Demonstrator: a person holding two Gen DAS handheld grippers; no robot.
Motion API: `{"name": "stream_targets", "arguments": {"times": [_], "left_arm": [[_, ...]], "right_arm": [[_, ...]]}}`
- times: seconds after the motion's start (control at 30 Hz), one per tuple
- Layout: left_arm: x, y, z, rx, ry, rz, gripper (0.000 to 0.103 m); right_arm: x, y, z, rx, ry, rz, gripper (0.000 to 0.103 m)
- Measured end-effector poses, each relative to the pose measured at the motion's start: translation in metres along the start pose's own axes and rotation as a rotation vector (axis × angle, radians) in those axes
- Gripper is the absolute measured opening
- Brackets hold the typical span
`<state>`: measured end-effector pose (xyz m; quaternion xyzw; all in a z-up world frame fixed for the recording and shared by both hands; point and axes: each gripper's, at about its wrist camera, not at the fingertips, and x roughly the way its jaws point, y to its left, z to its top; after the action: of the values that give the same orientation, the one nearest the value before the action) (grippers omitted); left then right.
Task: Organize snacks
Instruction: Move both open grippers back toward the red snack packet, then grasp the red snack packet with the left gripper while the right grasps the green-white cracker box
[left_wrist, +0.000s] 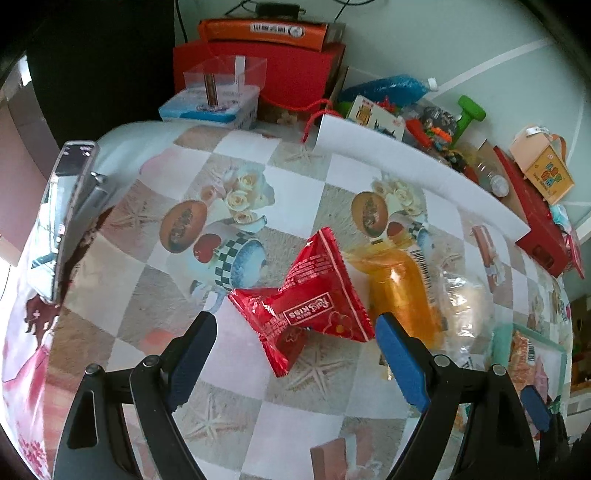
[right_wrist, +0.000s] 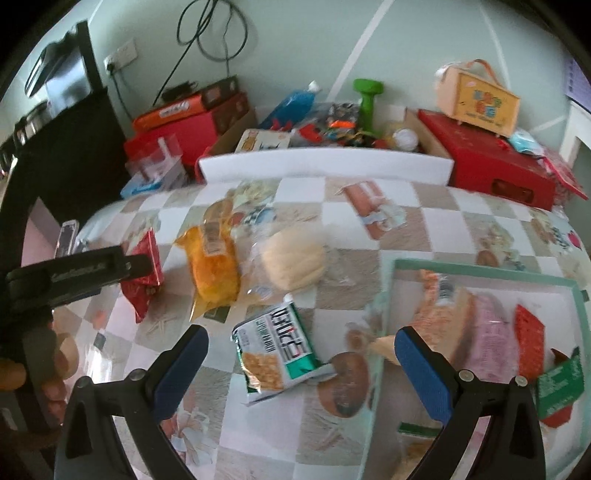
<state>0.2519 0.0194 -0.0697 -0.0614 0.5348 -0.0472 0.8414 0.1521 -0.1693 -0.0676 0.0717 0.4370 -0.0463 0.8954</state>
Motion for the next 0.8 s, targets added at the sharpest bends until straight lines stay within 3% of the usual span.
{"name": "stream_targets", "arguments": {"times": [0.33, 0.53, 0.8], "left_arm": [[0.026, 0.014, 0.005, -0.074, 0.018, -0.08, 0.088], [0.033, 0.013, 0.005, -0.066, 0.02, -0.094, 0.088], [0.031, 0.01, 0.006, -0.044, 0.015, -0.1, 0.082]], "right_arm": [[0.036, 0.013, -0.008, -0.021, 0.091, 0.013, 0.101], [0.048, 0.014, -0.015, -0.027, 0.126, -0.003, 0.095], [0.053, 0.014, -0.02, -0.036, 0.147, -0.002, 0.072]]}}
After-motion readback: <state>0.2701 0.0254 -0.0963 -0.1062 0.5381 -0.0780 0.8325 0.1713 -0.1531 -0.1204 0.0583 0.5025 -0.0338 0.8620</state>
